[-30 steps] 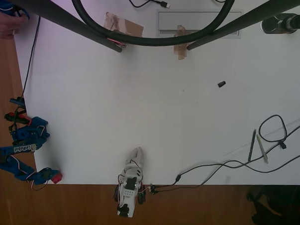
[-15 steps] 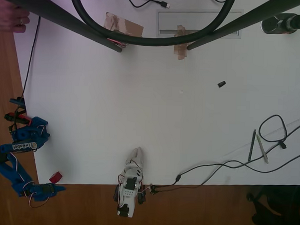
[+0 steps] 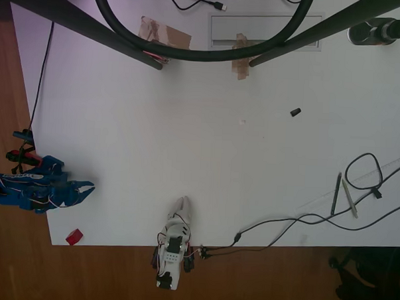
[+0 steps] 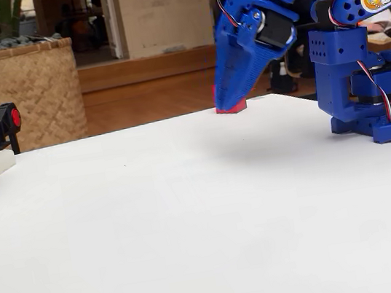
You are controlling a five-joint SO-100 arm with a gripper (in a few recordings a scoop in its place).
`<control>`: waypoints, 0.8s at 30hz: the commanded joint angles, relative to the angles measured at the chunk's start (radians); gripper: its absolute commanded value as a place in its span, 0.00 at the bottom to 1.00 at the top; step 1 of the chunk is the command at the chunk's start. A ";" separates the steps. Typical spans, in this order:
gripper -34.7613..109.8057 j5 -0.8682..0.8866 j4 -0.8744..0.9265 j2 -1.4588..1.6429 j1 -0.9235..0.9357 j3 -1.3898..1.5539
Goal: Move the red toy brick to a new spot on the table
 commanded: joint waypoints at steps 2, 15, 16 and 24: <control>0.24 0.061 0.089 0.213 -0.080 0.137; 0.25 0.250 0.077 0.233 -0.147 0.253; 0.25 0.258 0.077 0.233 -0.147 0.253; 0.25 0.449 0.077 0.233 -0.149 0.253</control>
